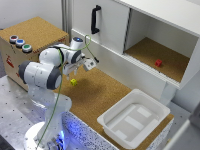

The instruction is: Slide the yellow block towards the right

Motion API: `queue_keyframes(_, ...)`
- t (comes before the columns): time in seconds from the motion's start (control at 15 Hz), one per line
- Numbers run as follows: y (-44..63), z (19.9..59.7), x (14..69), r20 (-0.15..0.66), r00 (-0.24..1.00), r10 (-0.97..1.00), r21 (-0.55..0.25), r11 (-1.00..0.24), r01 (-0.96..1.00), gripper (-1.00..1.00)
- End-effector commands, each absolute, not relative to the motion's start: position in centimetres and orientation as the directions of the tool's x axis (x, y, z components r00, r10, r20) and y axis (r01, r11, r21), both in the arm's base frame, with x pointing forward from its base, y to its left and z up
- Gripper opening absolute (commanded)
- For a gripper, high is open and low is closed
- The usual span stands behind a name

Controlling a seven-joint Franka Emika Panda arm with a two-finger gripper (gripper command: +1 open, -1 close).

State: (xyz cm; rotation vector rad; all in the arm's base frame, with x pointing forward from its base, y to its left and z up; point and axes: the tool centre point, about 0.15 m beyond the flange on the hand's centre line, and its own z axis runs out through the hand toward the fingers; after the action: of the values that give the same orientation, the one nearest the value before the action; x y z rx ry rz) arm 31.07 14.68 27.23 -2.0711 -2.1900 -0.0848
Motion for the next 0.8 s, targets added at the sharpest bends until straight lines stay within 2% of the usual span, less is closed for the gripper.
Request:
queue_keyframes(0.0,15.5,28.0,31.5,0.205,0.298,0.932,-0.106,-0.282,0.954,1.00)
queue_keyframes(0.07,15.7,28.5,31.4,0.192,0.411,0.891,-0.103,-0.398,0.912,1.00)
queue_keyframes(0.2,15.9,29.4,30.8,0.142,0.559,0.817,-0.047,-0.558,0.828,1.00)
queue_keyframes(0.4,15.5,28.9,29.8,0.062,0.794,0.604,-0.045,-0.794,0.607,1.00)
queue_keyframes(0.53,15.3,28.0,29.2,0.031,0.890,0.455,-0.048,-0.889,0.456,1.00)
queue_keyframes(0.67,15.5,27.6,29.0,0.057,0.950,0.308,-0.030,-0.950,0.310,1.00)
queue_keyframes(0.73,15.9,27.2,29.2,0.069,0.960,0.270,-0.068,-0.959,0.275,1.00)
